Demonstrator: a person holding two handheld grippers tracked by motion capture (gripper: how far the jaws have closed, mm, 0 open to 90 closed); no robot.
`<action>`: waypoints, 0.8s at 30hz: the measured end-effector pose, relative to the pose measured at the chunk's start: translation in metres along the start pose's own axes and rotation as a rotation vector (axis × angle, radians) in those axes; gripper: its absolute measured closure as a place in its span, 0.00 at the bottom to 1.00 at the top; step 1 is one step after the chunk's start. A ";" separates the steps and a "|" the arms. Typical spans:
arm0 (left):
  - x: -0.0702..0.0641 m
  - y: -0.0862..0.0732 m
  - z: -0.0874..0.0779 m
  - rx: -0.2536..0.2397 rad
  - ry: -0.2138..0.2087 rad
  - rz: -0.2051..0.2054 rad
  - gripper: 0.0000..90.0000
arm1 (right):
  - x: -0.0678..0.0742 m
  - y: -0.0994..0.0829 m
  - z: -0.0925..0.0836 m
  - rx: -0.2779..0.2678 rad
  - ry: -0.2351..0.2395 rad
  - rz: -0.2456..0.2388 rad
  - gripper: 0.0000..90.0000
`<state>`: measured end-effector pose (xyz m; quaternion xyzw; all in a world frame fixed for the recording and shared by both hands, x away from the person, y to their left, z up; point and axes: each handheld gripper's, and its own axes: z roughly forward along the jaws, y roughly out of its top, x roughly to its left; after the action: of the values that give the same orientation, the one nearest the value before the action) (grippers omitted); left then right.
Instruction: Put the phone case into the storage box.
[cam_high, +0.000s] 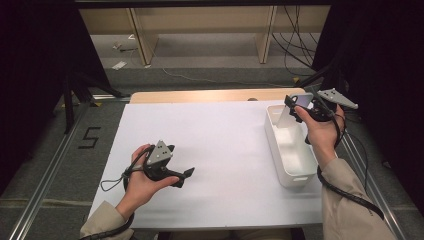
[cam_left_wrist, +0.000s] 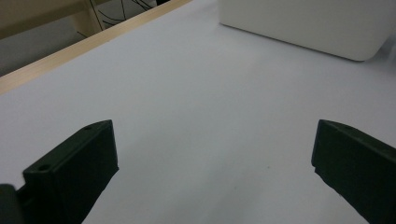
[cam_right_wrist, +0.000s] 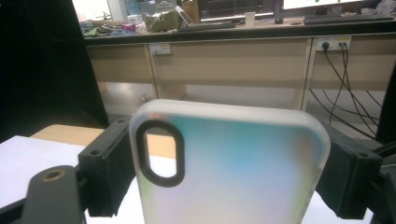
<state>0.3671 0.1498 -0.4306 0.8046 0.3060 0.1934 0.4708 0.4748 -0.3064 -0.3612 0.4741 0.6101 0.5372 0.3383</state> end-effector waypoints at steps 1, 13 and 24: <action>0.000 0.000 0.000 0.000 -0.001 0.000 0.00 | 0.000 0.000 0.000 -0.002 0.001 0.002 0.20; 0.000 0.000 0.000 0.000 0.000 -0.002 0.00 | 0.000 0.001 0.006 -0.002 0.003 -0.004 0.20; 0.000 0.000 0.000 0.000 0.000 -0.001 0.00 | -0.001 0.002 0.009 0.003 -0.002 -0.010 0.20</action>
<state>0.3673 0.1501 -0.4306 0.8044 0.3066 0.1931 0.4708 0.4838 -0.3048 -0.3612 0.4722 0.6126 0.5343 0.3409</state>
